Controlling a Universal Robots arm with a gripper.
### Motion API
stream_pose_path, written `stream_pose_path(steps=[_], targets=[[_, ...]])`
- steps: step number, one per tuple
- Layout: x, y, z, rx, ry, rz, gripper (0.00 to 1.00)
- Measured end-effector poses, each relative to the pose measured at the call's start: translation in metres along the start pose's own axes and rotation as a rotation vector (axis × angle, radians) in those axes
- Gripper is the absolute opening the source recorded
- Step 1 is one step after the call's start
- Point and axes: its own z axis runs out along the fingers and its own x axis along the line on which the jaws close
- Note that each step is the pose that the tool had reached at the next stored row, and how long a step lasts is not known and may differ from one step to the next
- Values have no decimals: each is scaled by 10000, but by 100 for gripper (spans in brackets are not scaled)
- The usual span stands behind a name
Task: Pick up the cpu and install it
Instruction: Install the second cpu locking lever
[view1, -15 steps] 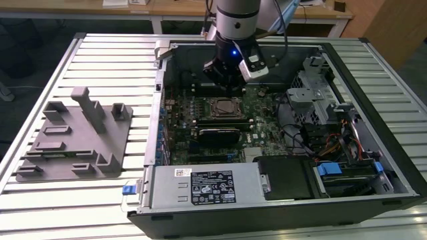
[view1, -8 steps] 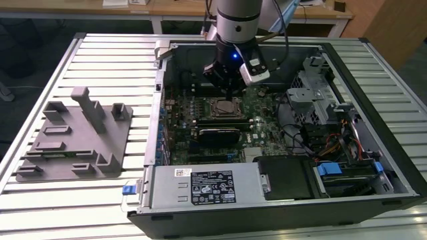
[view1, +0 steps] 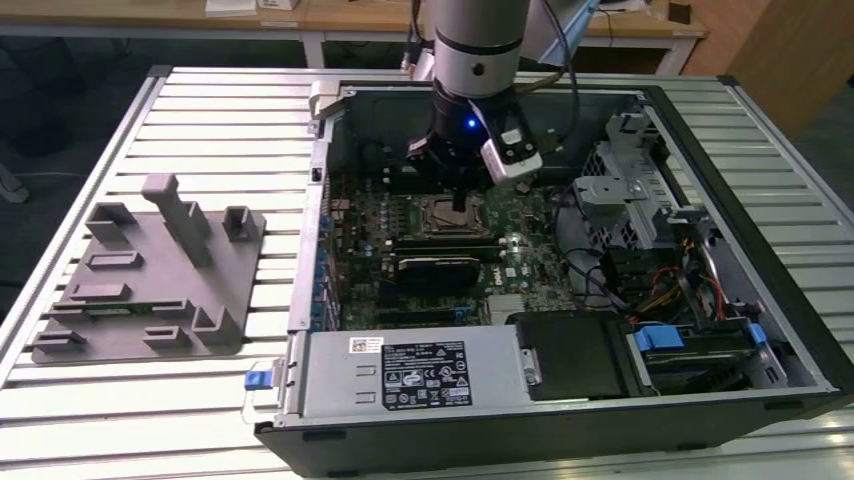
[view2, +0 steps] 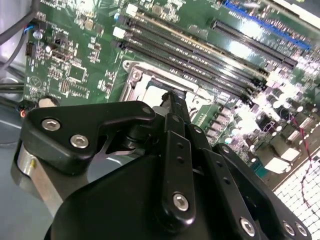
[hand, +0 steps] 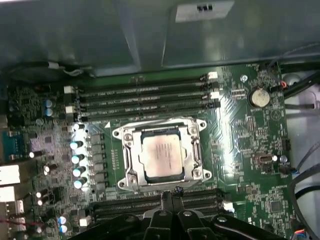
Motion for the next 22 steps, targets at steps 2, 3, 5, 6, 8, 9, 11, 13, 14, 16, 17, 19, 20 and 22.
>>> stream_pose_path(steps=[2, 3, 5, 6, 8, 9, 11, 13, 14, 16, 17, 19, 20, 22], targets=[[-2, -26, 22, 0, 0, 0, 11], [-2, -40, 32, 1, 0, 0, 11], [3, -58, 53, -2, -1, 1, 11], [9, -64, 64, -3, -1, 1, 11], [25, -74, 82, -9, 1, -1, 11], [35, -78, 90, -11, 2, -3, 11], [53, -89, 104, -31, 5, -50, 11], [61, -94, 115, -49, 9, -193, 11], [64, -95, 119, -53, 11, -291, 11], [68, -97, 128, -59, 17, -521, 11], [69, -98, 132, -62, 20, -647, 11], [73, -102, 137, -67, 25, -861, 11], [81, -105, 140, -69, 26, -919, 11], [113, -110, 149, -73, 27, -1004, 11]])
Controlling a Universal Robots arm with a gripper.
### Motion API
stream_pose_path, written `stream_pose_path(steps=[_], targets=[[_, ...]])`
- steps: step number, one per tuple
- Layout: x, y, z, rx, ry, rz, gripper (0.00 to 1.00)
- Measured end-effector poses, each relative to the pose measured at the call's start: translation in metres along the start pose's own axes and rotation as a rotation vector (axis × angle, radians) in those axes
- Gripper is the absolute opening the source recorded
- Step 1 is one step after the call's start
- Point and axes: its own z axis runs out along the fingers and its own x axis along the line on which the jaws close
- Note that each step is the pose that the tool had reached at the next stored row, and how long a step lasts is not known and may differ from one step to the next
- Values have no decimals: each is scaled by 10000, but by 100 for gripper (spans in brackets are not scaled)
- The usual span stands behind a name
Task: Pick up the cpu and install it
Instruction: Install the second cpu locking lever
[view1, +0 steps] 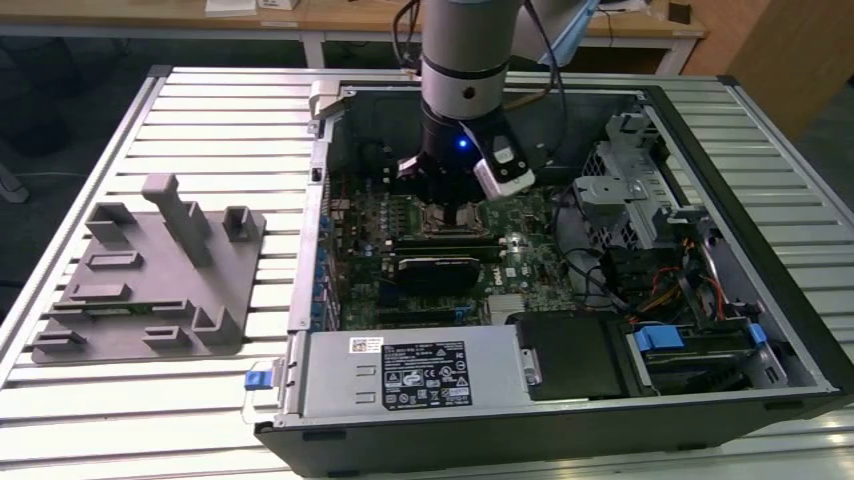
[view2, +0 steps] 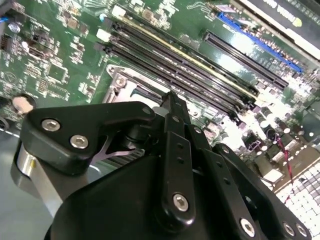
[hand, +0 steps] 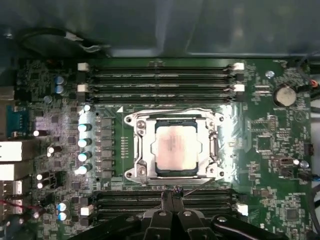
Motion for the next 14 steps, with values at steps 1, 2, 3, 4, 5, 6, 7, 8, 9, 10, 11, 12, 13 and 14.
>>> stream_pose_path(steps=[1, 2, 3, 4, 5, 6, 7, 8, 9, 10, 11, 12, 13, 14], targets=[[22, -1, 5, -1, 1, -31, 11], [46, -2, 9, 0, 2, -56, 11], [68, -3, 16, -1, 2, -76, 11], [86, -4, 25, -1, 3, -91, 11], [100, -5, 35, -1, 3, -106, 11], [112, -6, 45, -2, 3, -119, 11], [123, -7, 55, -2, 4, -126, 11], [131, -8, 66, -2, 4, -130, 11], [137, -9, 76, -2, 5, -132, 11], [139, -10, 81, -2, 4, -132, 11], [140, -10, 80, -1, 5, -132, 11], [140, -10, 81, -1, 5, -132, 11], [140, -10, 81, -1, 5, -133, 11], [140, -10, 81, -1, 5, -132, 11]])
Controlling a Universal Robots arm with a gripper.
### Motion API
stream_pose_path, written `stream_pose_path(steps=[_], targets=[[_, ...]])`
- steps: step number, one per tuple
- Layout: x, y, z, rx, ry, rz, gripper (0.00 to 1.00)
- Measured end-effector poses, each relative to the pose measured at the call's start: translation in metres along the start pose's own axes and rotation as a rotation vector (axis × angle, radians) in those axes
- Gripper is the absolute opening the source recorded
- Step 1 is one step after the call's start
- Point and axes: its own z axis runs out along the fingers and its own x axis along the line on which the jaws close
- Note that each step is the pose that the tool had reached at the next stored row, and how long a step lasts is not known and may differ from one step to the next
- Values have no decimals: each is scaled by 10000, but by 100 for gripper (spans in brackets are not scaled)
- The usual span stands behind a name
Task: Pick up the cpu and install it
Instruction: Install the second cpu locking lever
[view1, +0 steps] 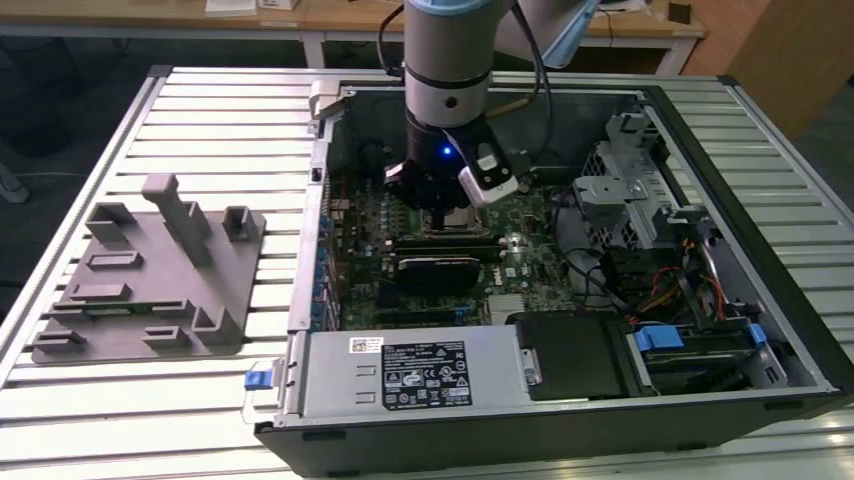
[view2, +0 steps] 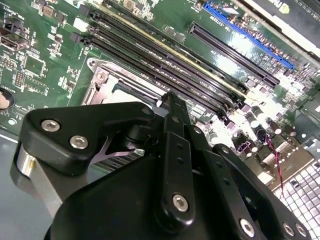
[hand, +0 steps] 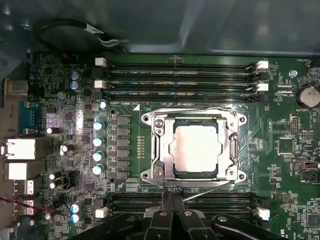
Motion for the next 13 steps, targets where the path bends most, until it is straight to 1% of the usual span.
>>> stream_pose_path(steps=[4, 8, 11, 13], targets=[[12, -23, 10, -29, -1, 2, 11], [34, -70, 29, -95, 0, 4, 11], [51, -92, 63, -139, 0, 4, 11], [61, -104, 82, -188, 1, 4, 11]])
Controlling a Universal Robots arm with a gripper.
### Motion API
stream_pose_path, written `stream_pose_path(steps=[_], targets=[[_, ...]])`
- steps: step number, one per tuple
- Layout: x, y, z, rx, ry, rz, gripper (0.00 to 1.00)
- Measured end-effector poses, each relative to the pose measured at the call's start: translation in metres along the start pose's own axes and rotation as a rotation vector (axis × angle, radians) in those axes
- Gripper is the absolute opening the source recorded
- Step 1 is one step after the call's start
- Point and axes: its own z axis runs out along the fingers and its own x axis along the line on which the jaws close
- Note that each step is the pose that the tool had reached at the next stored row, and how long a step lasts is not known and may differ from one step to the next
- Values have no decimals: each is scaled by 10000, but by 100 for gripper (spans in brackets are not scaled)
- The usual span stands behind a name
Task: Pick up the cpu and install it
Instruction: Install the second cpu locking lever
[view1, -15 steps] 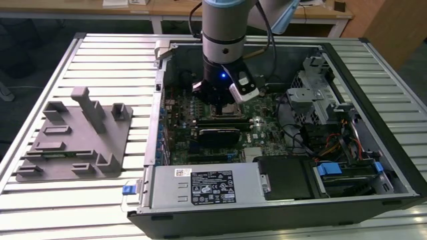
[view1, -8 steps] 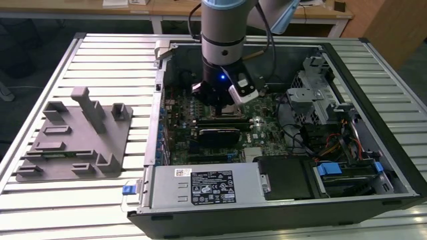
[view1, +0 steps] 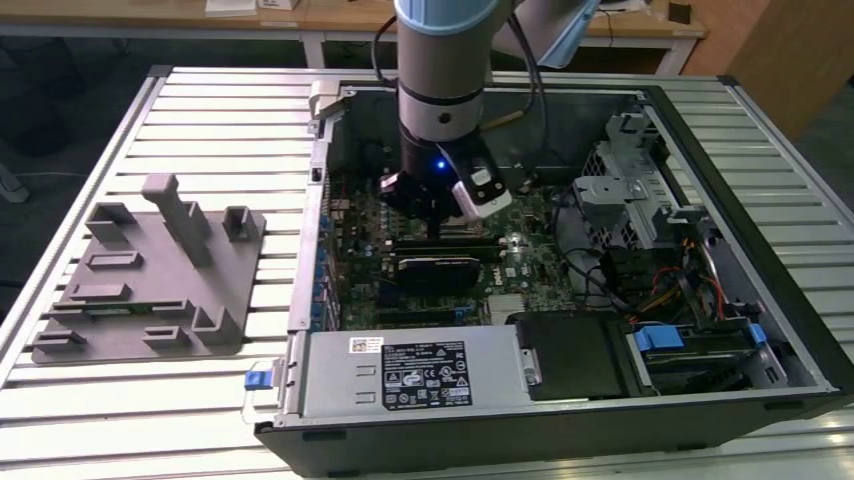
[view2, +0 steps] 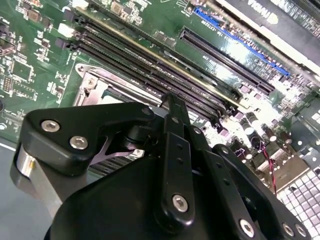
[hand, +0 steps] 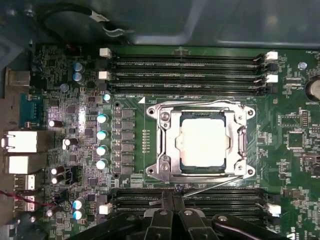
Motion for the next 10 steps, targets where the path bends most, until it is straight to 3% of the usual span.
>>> stream_pose_path(steps=[4, 7, 10], targets=[[14, -45, 25, -181, 0, 6, 11], [36, -60, 38, -395, 3, 12, 11], [62, -74, 64, -510, 3, 15, 11]])
